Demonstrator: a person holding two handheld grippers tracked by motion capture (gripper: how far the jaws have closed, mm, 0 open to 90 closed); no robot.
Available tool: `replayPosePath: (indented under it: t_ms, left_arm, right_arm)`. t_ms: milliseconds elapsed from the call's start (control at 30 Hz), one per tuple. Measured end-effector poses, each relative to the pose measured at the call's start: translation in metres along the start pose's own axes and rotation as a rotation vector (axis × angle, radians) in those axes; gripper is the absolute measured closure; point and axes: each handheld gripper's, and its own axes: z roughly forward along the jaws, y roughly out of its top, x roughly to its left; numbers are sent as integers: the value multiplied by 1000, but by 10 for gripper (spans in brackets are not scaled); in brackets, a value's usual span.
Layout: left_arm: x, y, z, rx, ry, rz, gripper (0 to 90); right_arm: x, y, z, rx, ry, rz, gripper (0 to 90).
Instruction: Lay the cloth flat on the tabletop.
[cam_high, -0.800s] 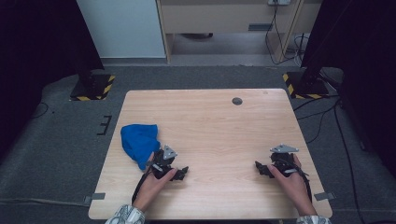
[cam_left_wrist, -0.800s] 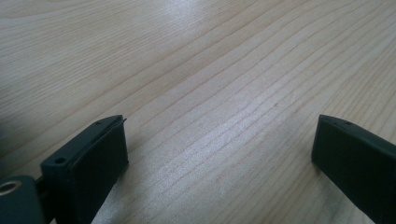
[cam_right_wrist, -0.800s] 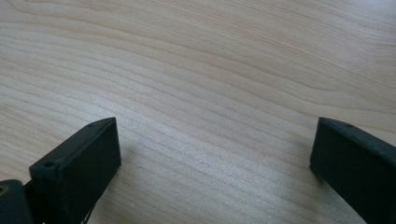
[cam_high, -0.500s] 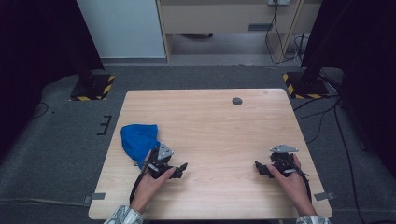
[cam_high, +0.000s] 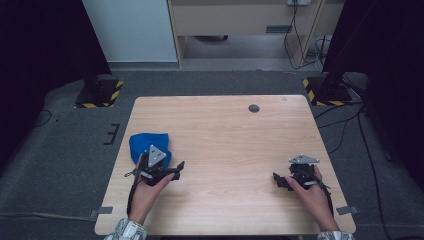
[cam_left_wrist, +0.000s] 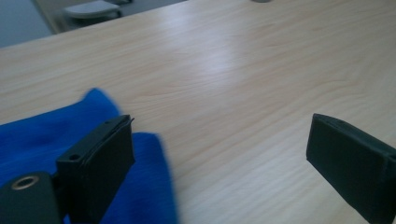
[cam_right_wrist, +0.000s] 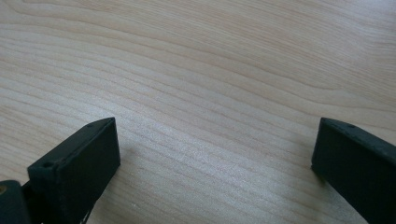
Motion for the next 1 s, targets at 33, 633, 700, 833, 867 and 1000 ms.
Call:
replayPosePath:
  t_ms: [33,633,700,833,867,1000]
  left_arm:
    - [6,-2,-2,3,28,1,70]
    - [46,-35,27,188,78,-108,47]
    - [47,-36,28,195,77,-112,51]
    - [47,-38,31,208,69,-119,80]
    - [47,-39,31,218,68,-117,121]
    - [51,-40,32,230,79,-129,218]
  right_arm:
    - [0,0,0,0,0,0,12]
    - [1,0,0,-1,-1,3,11]
    - [1,0,0,-1,-2,4,11]
    - [1,0,0,-1,-2,4,11]
    - [1,0,0,-1,-2,4,11]
    - [1,0,0,-1,-1,4,10]
